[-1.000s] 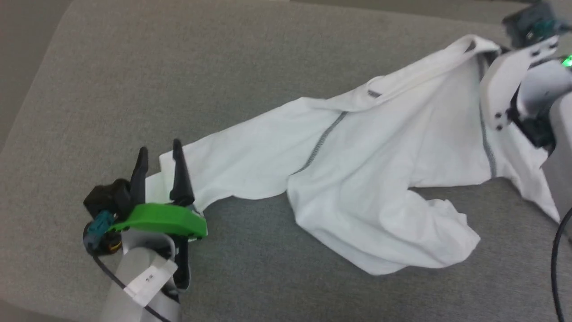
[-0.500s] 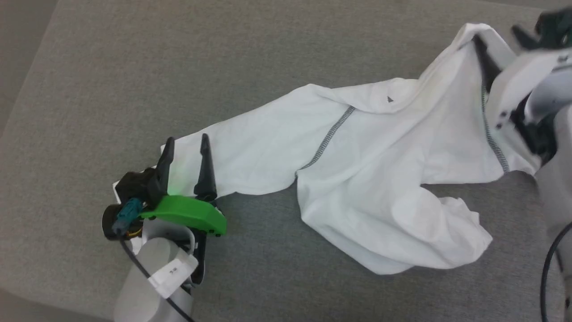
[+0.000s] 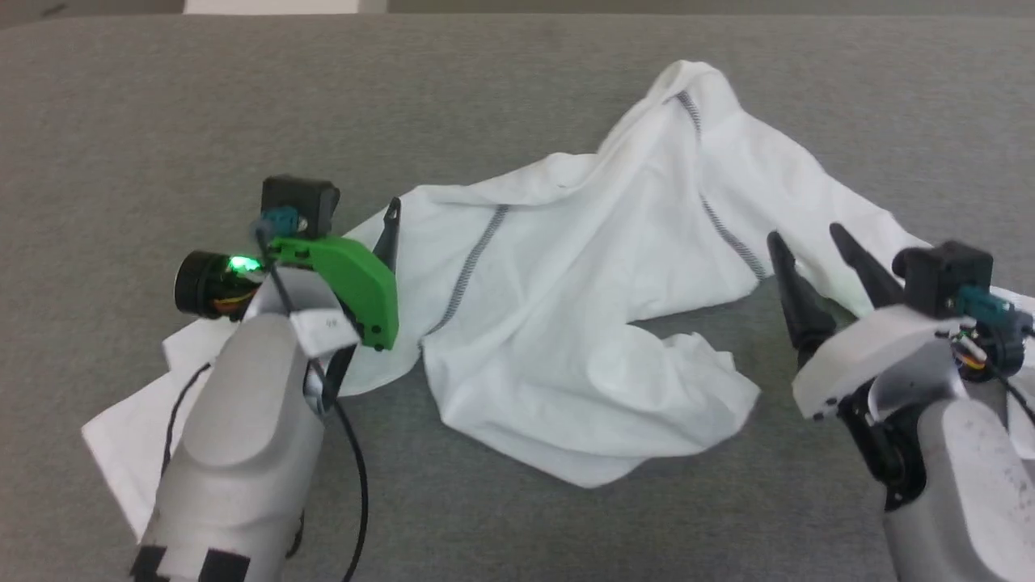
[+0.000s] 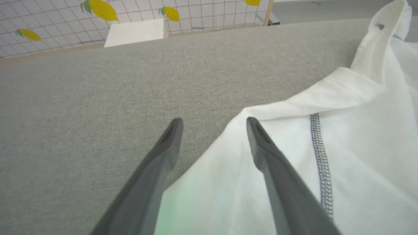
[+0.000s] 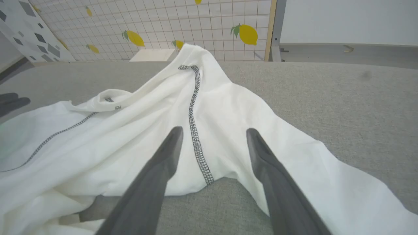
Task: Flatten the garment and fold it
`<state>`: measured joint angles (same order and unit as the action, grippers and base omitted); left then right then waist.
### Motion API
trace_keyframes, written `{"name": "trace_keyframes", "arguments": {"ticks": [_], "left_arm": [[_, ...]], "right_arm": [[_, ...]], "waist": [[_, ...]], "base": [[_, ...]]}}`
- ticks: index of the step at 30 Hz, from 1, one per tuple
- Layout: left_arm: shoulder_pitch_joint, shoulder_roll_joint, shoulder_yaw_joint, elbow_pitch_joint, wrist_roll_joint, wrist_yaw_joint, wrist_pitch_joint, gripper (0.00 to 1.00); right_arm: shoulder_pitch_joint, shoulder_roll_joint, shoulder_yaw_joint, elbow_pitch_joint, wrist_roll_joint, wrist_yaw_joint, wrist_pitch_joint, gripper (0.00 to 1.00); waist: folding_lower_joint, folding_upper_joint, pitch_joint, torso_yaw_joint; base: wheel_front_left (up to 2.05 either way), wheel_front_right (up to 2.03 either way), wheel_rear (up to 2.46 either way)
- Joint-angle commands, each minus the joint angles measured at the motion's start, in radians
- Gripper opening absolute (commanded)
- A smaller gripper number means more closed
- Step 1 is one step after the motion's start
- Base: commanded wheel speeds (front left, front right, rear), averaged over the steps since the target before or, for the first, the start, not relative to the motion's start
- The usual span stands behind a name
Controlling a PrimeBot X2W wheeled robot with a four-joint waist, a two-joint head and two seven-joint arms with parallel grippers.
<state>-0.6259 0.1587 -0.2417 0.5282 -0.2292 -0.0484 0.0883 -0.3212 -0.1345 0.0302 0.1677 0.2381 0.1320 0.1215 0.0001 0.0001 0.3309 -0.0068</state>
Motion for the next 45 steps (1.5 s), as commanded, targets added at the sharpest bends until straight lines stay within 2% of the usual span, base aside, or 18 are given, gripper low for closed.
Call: {"name": "trace_keyframes", "arguments": {"ticks": [1, 5, 10, 11, 12, 14, 17, 22, 25, 36, 44, 45], "left_arm": [[-0.033, 0.012, -0.008, 0.023, 0.001, -0.011, 0.040, 1.00], [-0.097, 0.030, -0.021, 0.085, 0.001, -0.015, 0.181, 1.00], [-0.133, 0.053, -0.032, 0.162, 0.005, 0.014, 0.401, 1.00], [-0.132, 0.054, -0.033, 0.170, -0.001, 0.010, 0.444, 0.58], [-0.129, 0.054, -0.034, 0.174, -0.012, 0.004, 0.494, 0.00], [-0.121, 0.052, -0.032, 0.162, -0.036, -0.009, 0.558, 0.00], [-0.107, 0.061, -0.018, 0.109, -0.058, -0.012, 0.561, 0.00], [-0.065, 0.115, 0.029, -0.004, -0.067, 0.012, 0.469, 0.00], [-0.032, 0.121, 0.046, -0.053, -0.085, 0.013, 0.437, 0.00], [-0.017, 0.084, 0.028, -0.132, -0.111, -0.001, 0.373, 0.00], [-0.060, 0.051, 0.009, -0.133, -0.125, -0.009, 0.349, 0.00], [-0.069, 0.046, 0.000, -0.124, -0.131, -0.017, 0.346, 0.00]], "right_arm": [[0.026, 0.014, -0.004, -0.027, -0.001, -0.001, -0.005, 1.00], [0.081, 0.042, -0.007, -0.090, -0.004, -0.001, 0.008, 1.00], [0.099, 0.055, -0.002, -0.131, -0.010, -0.001, 0.024, 1.00], [0.099, 0.057, -0.003, -0.136, -0.011, -0.001, 0.027, 1.00], [0.097, 0.058, -0.004, -0.142, -0.011, -0.001, 0.032, 1.00], [0.089, 0.057, -0.008, -0.148, -0.014, -0.001, 0.041, 1.00], [0.060, 0.037, -0.006, -0.148, -0.023, -0.001, 0.057, 1.00], [-0.054, -0.020, 0.009, -0.107, -0.055, -0.001, 0.088, 1.00], [-0.133, -0.056, 0.035, -0.052, -0.091, -0.001, 0.128, 1.00], [-0.442, -0.147, 0.178, 0.266, -0.125, -0.001, 0.246, 1.00], [-0.610, -0.182, 0.320, 0.474, -0.027, -0.001, 0.361, 1.00], [-0.645, -0.197, 0.371, 0.535, 0.032, -0.001, 0.460, 0.95]], "waist": [[-0.0001, -0.0001, -0.005, -0.079], [-0.0001, -0.0001, 0.012, -0.110], [-0.0001, -0.0001, 0.024, -0.131], [-0.0001, -0.0001, 0.025, -0.132], [-0.0001, -0.0001, 0.025, -0.132], [-0.0001, -0.0001, 0.026, -0.127], [-0.0001, -0.0001, 0.027, -0.113], [-0.0001, -0.0001, 0.028, -0.084], [-0.0001, -0.0001, 0.034, -0.055], [-0.0001, -0.0001, 0.117, 0.058], [-0.0001, -0.0001, 0.182, 0.105], [-0.0001, -0.0001, 0.187, 0.112]], "base": [[0.00, 0.00, 0.00], [0.00, 0.00, 0.00], [0.00, 0.00, 0.00], [0.00, 0.00, 0.00], [0.00, 0.00, 0.00], [0.00, 0.00, 0.00], [0.00, 0.00, 0.00], [0.00, 0.00, 0.00], [0.00, 0.00, 0.00], [0.00, 0.00, 0.00], [0.00, 0.00, 0.00], [0.00, 0.00, 0.00]]}}
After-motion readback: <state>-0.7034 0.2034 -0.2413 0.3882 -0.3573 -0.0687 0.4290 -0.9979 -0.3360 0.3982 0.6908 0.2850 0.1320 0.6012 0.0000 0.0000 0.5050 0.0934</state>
